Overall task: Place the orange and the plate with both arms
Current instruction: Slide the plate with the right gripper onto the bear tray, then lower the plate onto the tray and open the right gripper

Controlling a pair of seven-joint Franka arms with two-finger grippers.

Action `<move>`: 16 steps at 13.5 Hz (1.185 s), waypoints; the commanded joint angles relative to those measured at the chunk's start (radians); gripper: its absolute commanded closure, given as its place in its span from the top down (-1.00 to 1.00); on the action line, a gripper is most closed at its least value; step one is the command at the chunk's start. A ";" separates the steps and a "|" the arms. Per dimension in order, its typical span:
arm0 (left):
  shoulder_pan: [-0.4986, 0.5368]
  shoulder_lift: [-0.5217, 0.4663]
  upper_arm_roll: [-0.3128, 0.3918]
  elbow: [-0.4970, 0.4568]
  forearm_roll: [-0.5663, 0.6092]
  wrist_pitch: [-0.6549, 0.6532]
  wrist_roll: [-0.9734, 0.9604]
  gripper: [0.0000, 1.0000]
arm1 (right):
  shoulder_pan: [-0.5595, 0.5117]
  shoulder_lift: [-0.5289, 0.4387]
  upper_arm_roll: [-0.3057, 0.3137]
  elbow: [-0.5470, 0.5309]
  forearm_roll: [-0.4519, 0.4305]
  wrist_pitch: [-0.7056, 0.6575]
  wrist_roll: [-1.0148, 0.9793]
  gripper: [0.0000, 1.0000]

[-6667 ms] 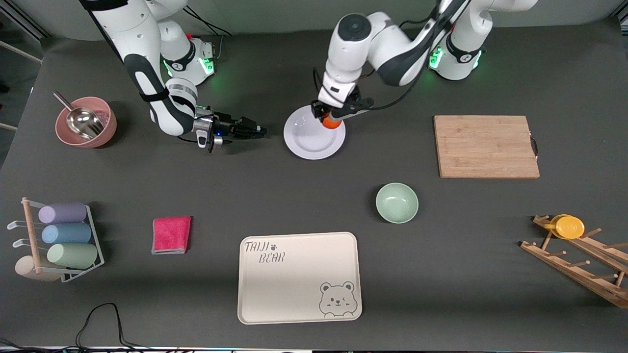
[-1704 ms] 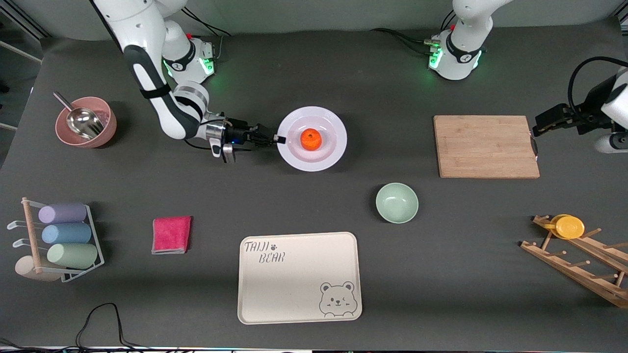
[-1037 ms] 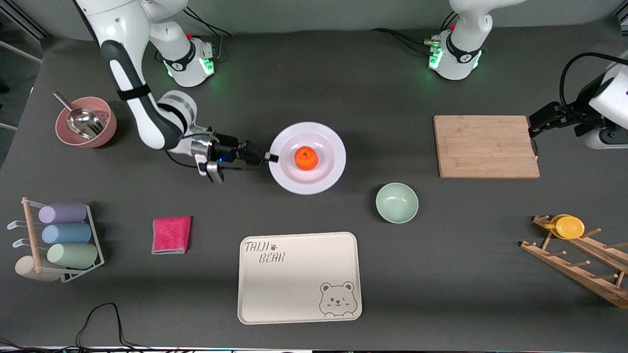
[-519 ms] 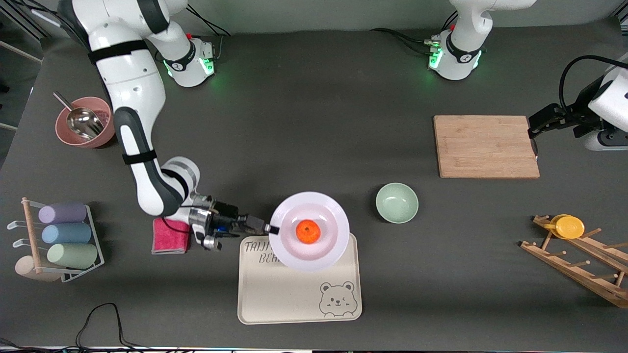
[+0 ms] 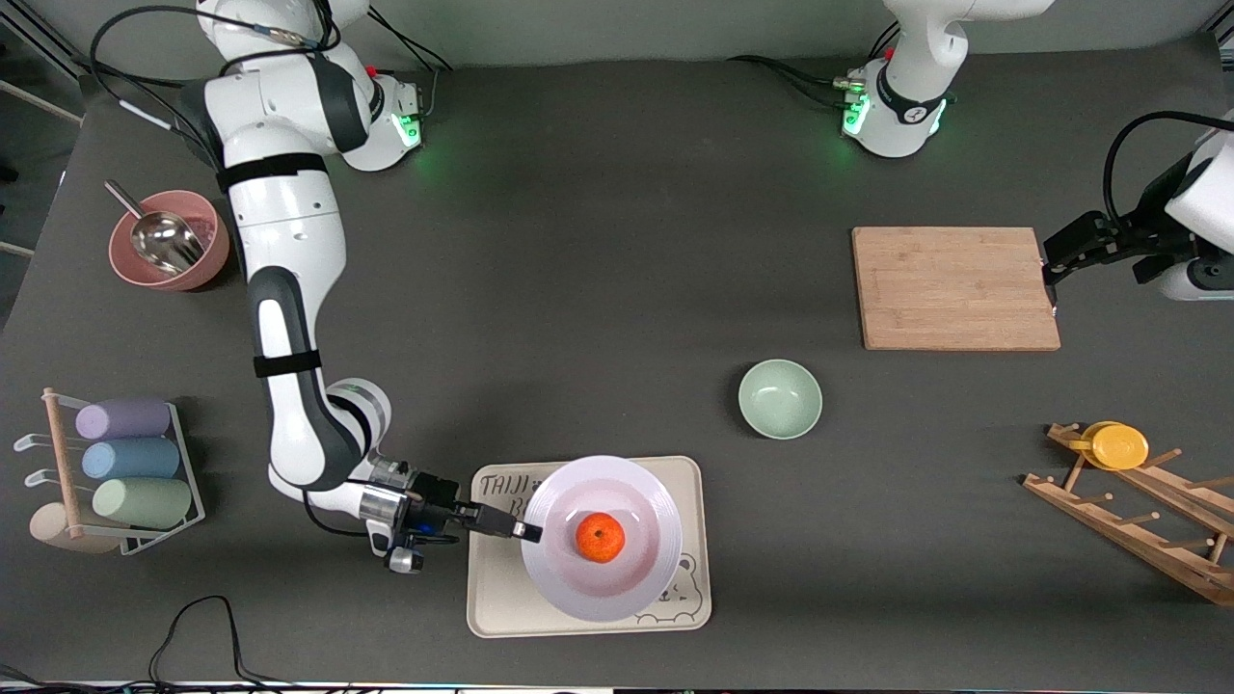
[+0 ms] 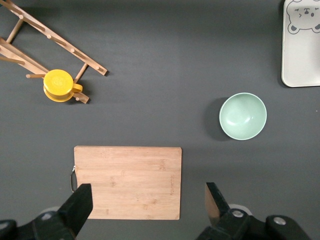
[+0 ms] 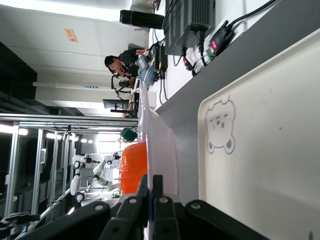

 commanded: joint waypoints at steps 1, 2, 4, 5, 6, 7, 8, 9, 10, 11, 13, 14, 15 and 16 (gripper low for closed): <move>-0.035 -0.020 0.018 -0.030 0.014 0.009 0.013 1.00 | -0.001 0.087 -0.002 0.108 -0.013 0.020 0.035 -1.00; -0.035 -0.027 0.017 -0.052 0.014 0.009 0.013 1.00 | -0.001 0.090 -0.002 0.103 -0.013 0.020 0.033 -1.00; -0.029 -0.031 0.018 -0.055 0.014 0.012 0.013 1.00 | -0.001 0.116 -0.002 0.100 -0.013 0.020 0.017 -1.00; -0.028 -0.029 0.018 -0.055 0.014 0.020 0.013 1.00 | -0.001 0.127 -0.002 0.099 -0.013 0.022 -0.018 -1.00; -0.032 -0.029 0.018 -0.055 0.014 0.029 0.014 1.00 | 0.000 0.136 -0.002 0.096 -0.013 0.025 -0.023 -1.00; -0.035 -0.031 0.017 -0.055 0.014 0.030 0.013 1.00 | 0.000 0.136 -0.002 0.094 -0.014 0.025 -0.025 -1.00; -0.035 -0.031 0.014 -0.055 0.014 0.029 0.013 1.00 | 0.000 0.141 -0.002 0.094 -0.013 0.026 -0.025 -1.00; -0.034 -0.031 0.014 -0.055 0.014 0.030 0.014 1.00 | 0.002 0.146 0.000 0.094 -0.013 0.026 -0.025 -1.00; -0.034 -0.029 0.014 -0.054 0.011 0.037 0.013 1.00 | 0.002 0.146 -0.002 0.094 -0.014 0.028 -0.023 -1.00; -0.034 -0.031 0.014 -0.055 0.011 0.041 0.013 1.00 | 0.002 0.146 -0.002 0.094 -0.014 0.026 -0.019 -0.95; -0.035 -0.031 0.012 -0.055 0.011 0.043 0.013 1.00 | 0.002 0.146 -0.002 0.081 -0.016 0.033 -0.017 -0.25; -0.035 -0.031 0.012 -0.054 0.011 0.044 0.013 1.00 | 0.005 0.146 -0.002 0.073 -0.016 0.045 -0.017 -0.15; -0.035 -0.031 0.010 -0.054 0.011 0.046 0.013 1.00 | 0.009 0.144 -0.002 0.071 -0.019 0.048 -0.017 -0.11; -0.040 -0.031 0.010 -0.054 0.011 0.046 0.013 1.00 | 0.012 0.144 -0.002 0.071 -0.020 0.049 -0.016 -0.10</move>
